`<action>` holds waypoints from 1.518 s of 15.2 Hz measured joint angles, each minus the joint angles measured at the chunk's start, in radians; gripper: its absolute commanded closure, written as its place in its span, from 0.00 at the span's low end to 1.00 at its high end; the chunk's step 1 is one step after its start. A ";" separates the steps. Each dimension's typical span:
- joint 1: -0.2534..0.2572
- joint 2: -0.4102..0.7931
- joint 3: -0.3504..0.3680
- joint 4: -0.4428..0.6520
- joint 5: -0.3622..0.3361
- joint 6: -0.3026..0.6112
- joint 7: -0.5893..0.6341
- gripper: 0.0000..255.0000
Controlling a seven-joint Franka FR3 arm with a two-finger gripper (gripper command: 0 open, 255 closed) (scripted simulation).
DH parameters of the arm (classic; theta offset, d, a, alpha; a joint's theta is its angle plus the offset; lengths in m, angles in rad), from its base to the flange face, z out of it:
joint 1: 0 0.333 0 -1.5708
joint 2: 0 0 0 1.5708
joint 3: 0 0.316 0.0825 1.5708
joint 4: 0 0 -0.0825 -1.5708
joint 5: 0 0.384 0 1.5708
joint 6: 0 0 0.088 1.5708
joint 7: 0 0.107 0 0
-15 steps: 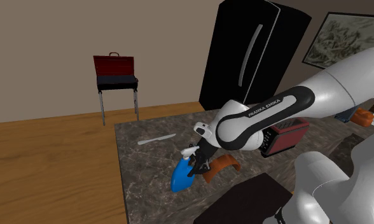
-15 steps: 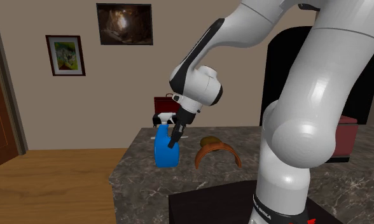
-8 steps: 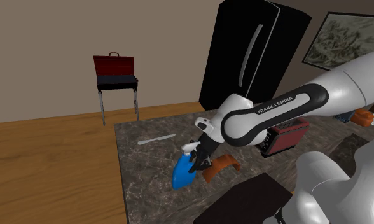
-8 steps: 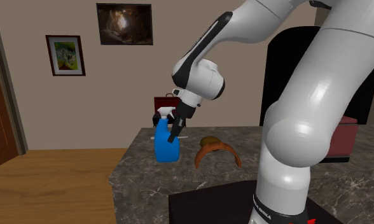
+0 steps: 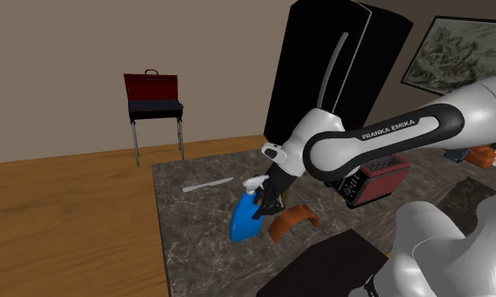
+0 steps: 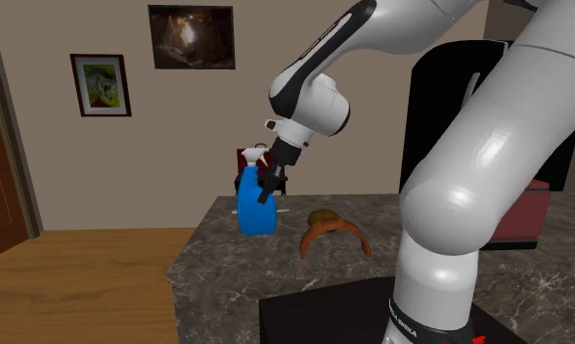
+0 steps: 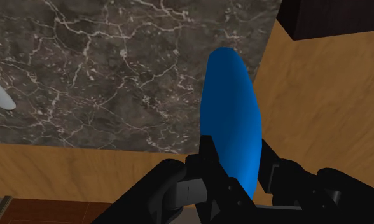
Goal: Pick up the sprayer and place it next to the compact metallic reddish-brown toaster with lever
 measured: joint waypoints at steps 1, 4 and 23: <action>-0.007 -0.010 0.007 0.005 -0.009 -0.014 0.012 1.00; -0.029 -0.044 0.030 0.021 -0.036 -0.062 0.048 1.00; -0.088 -0.155 0.096 0.190 -0.118 -0.332 0.182 1.00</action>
